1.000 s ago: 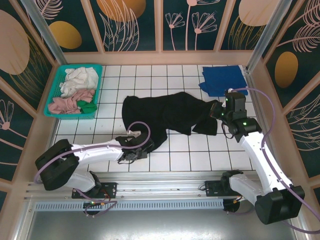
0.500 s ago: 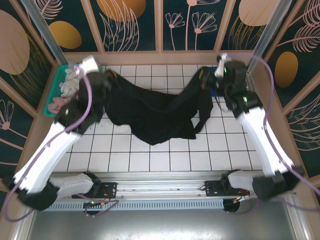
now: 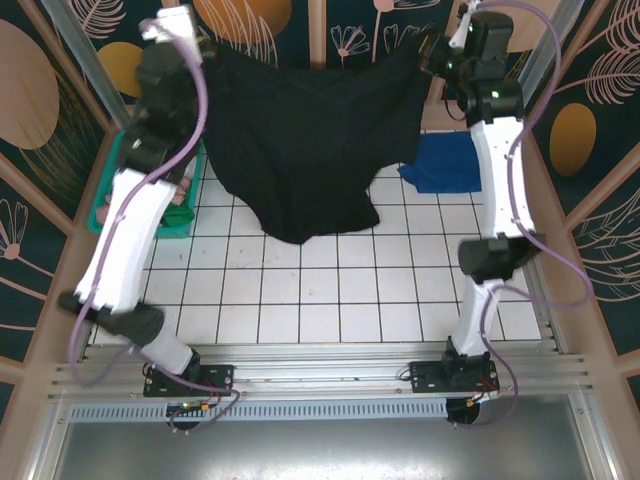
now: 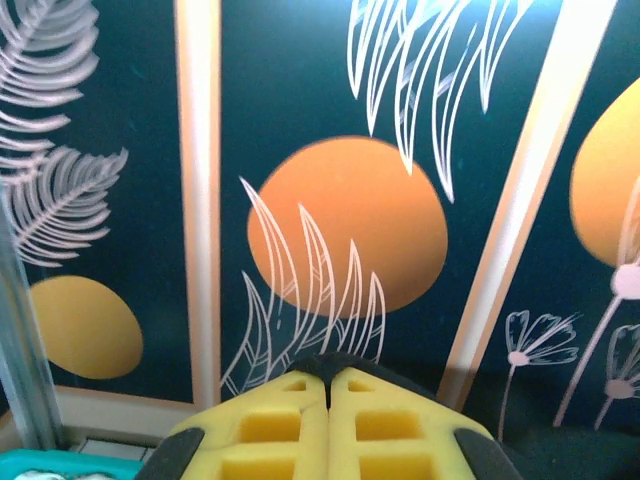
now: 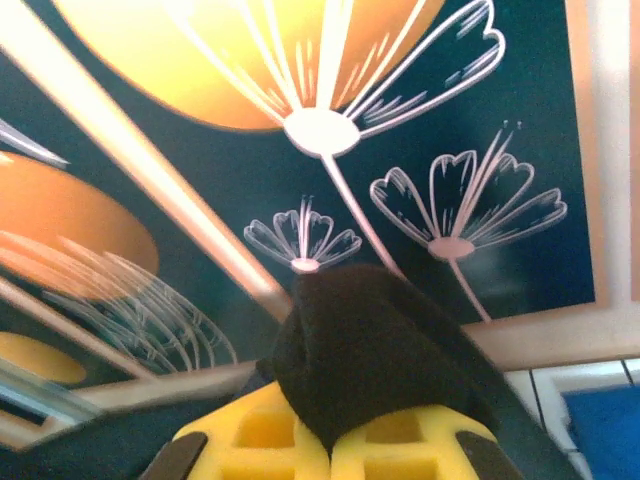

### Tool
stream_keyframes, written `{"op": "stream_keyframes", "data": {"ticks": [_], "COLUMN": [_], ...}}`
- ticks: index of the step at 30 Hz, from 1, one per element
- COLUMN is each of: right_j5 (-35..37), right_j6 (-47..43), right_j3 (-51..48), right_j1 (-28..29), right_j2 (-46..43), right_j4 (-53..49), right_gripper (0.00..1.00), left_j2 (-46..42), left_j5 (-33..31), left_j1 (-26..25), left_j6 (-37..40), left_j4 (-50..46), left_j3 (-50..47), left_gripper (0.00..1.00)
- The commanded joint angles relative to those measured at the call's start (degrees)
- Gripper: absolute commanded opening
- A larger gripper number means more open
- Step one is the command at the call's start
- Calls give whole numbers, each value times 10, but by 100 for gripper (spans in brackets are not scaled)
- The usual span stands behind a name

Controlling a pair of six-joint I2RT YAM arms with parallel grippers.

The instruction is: Fold and stack the t-shirts

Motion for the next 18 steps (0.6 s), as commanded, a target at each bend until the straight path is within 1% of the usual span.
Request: {"op": "stream_keyframes", "data": {"ticks": [1,2,4,6,9,11,13,15,18], "right_j5": [-36,-34,-39,-49,-75,-82,-80,-73,-68], "right_j6": [-2,13,27,26,17,12,10,9,16], "right_j3": [-249,-317,-371,-415,-493,-569,-616,-627,-640], "right_j1": [9,1,-14,-17,-16,-17,-19,-20,-19], "right_j2": [-178,-221,-266,-300,-345,-382,-406,-421,-448], "right_j4": [174,220,241,250,247,249,234,209,209], "right_gripper": [0,0,0,0,0,0,0,0,0], "left_j2": [-91,-87,-71,-70,-110,-158,-192,-207,-220], "left_j5": [21,19,19,31,67,97,115,92,97], "left_j1": [2,2,2,2,2,2,2,2,2], "left_j6": [29,29,28,18,-2,-25,-36,-54,-72], "left_j4": [151,135,100,86,99,120,126,90,50], "left_j3": [-39,-21,16,25,-44,-123,-187,-197,-202], "left_gripper": [0,0,0,0,0,0,0,0,0]}}
